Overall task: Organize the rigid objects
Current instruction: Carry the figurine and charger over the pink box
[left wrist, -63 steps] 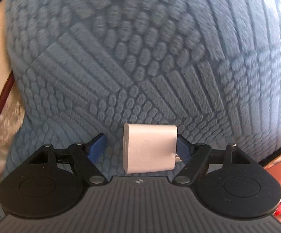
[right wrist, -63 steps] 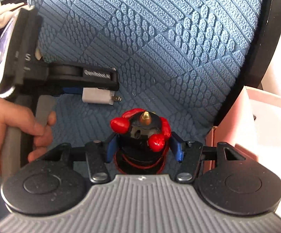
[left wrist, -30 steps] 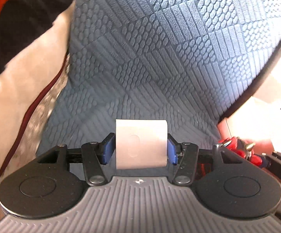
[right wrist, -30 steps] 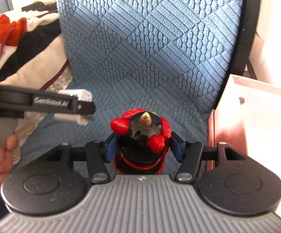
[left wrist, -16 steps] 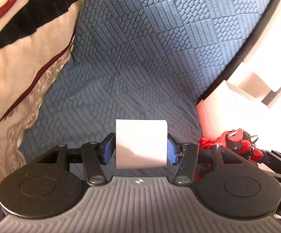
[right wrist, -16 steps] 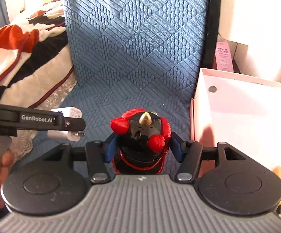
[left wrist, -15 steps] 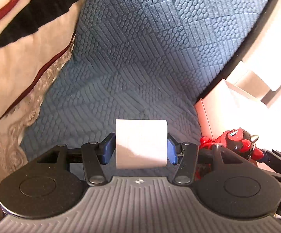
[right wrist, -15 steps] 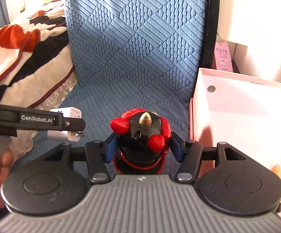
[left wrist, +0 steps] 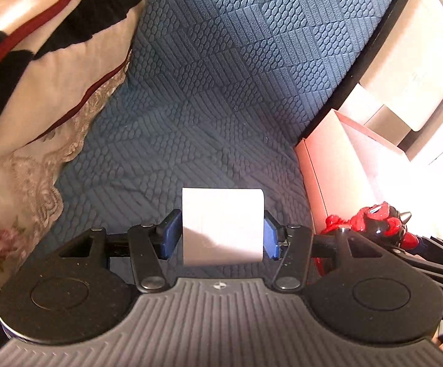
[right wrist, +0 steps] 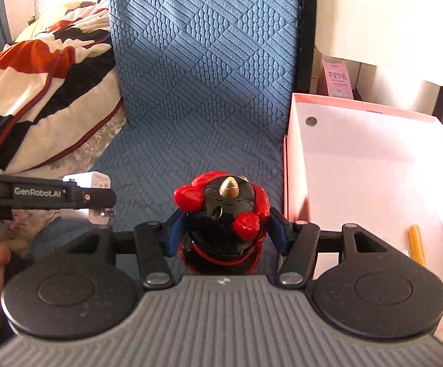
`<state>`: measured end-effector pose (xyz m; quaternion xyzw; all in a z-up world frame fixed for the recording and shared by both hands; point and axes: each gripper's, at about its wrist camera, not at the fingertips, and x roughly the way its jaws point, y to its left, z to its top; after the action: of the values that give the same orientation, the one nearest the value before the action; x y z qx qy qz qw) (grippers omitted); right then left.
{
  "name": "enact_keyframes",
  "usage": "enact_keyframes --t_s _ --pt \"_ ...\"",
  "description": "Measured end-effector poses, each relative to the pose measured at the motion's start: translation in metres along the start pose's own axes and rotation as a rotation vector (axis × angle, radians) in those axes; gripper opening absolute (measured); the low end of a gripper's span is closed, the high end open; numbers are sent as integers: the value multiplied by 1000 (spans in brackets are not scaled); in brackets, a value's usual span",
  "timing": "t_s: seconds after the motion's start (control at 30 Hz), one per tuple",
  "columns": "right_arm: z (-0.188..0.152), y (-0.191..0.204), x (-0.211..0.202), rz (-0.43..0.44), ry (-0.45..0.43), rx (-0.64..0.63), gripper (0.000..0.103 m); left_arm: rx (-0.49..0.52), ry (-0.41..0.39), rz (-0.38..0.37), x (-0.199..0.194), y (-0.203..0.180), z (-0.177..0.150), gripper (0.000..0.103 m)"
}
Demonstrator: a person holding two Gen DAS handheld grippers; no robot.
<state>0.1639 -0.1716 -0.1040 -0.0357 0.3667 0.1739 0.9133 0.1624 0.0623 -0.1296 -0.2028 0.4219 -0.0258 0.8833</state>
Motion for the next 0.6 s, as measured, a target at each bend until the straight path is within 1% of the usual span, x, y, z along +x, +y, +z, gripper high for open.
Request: enact_keyframes --t_s 0.17,0.33,0.43,0.6 --pt "-3 0 -15 -2 -6 5 60 20 -14 -7 -16 -10 -6 60" --pt "3 -1 -31 3 -25 7 60 6 -44 -19 -32 -22 -3 60" --pt "10 -3 -42 15 -36 7 60 -5 -54 -36 -40 -32 6 60" --pt "28 -13 -63 22 -75 5 60 21 -84 -54 -53 -57 24 60"
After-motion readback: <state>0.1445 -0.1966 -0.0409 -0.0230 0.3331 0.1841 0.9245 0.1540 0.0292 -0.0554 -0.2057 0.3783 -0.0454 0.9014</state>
